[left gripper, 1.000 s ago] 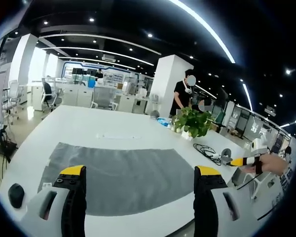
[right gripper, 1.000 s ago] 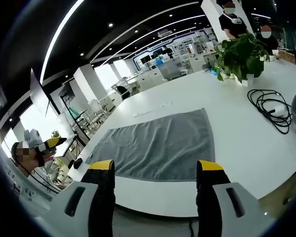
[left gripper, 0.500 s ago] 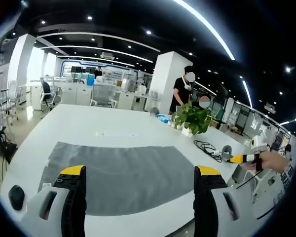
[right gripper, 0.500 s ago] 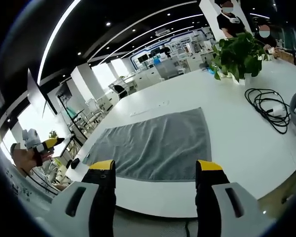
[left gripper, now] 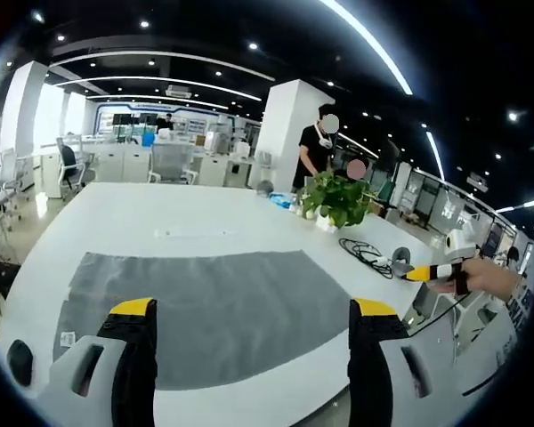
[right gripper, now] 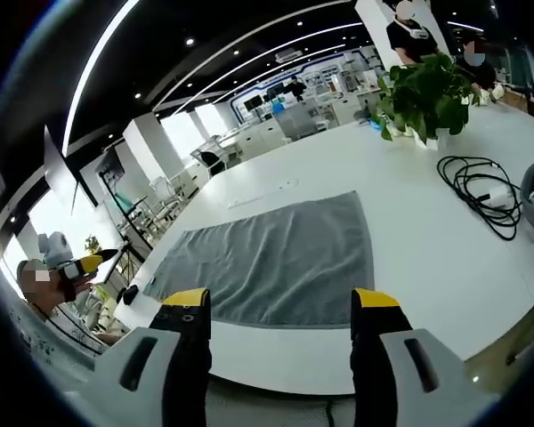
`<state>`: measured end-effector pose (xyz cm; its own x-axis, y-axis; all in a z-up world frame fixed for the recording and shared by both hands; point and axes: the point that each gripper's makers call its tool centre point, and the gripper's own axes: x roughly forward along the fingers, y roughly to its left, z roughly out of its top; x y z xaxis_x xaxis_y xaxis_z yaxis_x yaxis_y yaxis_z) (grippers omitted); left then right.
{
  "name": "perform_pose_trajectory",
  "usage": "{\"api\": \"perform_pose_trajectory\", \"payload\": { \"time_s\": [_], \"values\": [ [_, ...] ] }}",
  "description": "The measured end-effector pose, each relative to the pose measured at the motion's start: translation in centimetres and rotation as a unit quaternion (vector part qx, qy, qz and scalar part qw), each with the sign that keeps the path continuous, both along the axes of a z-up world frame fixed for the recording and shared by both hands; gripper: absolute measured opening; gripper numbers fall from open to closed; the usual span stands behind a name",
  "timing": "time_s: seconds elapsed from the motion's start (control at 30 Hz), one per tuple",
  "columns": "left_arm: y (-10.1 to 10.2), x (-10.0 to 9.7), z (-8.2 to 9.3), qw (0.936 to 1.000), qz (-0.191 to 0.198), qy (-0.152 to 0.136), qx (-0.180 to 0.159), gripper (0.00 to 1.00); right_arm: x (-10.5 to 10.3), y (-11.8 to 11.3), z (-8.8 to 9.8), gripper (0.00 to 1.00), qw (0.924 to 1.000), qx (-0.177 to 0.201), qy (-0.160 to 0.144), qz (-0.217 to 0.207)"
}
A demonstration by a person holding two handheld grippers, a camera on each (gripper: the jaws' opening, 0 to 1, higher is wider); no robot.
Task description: Fold the towel on the table until its edges align and the towel forms a compact rectangular stack.
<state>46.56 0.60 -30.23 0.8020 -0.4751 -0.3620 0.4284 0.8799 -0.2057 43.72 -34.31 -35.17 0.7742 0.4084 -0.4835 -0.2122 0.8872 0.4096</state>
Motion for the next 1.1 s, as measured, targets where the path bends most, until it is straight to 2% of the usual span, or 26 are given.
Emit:
{"api": "perform_pose_trajectory", "payload": {
  "time_s": [0.03, 0.2, 0.3, 0.47, 0.7, 0.97, 1.1],
  "values": [
    [0.3, 0.3, -0.3, 1.0, -0.002, 0.001, 0.0, 0.91, 0.1, -0.1, 0.0, 0.63, 1.0, -0.001, 0.001, 0.0],
    [-1.8, 0.6, -0.8, 0.9998, -0.02, 0.002, 0.0, 0.9, 0.9, -1.1, -0.2, 0.62, 1.0, -0.006, 0.001, 0.0],
    [-3.8, 0.6, -0.9, 0.9991, -0.041, 0.004, -0.004, 0.89, 1.7, -1.6, 0.0, 0.62, 1.0, -0.009, -0.001, 0.0],
    [-6.2, 0.6, -1.6, 0.9975, -0.069, 0.006, 0.012, 0.88, 3.1, -2.3, 0.2, 0.6, 0.9999, -0.009, -0.006, 0.001],
    [-10.0, 0.7, -2.5, 0.9933, -0.113, 0.012, 0.018, 0.84, 5.0, -3.2, 0.2, 0.59, 0.9997, -0.02, -0.009, 0.013],
    [-13.9, 1.4, -3.7, 0.9853, -0.165, 0.01, 0.043, 0.8, 7.5, -4.0, -0.4, 0.58, 0.999, -0.034, -0.01, 0.029],
    [-15.9, 1.4, -4.9, 0.9776, -0.2, 0.012, 0.065, 0.77, 9.1, -4.1, -0.2, 0.58, 0.9982, -0.04, -0.017, 0.04]
  ]
}}
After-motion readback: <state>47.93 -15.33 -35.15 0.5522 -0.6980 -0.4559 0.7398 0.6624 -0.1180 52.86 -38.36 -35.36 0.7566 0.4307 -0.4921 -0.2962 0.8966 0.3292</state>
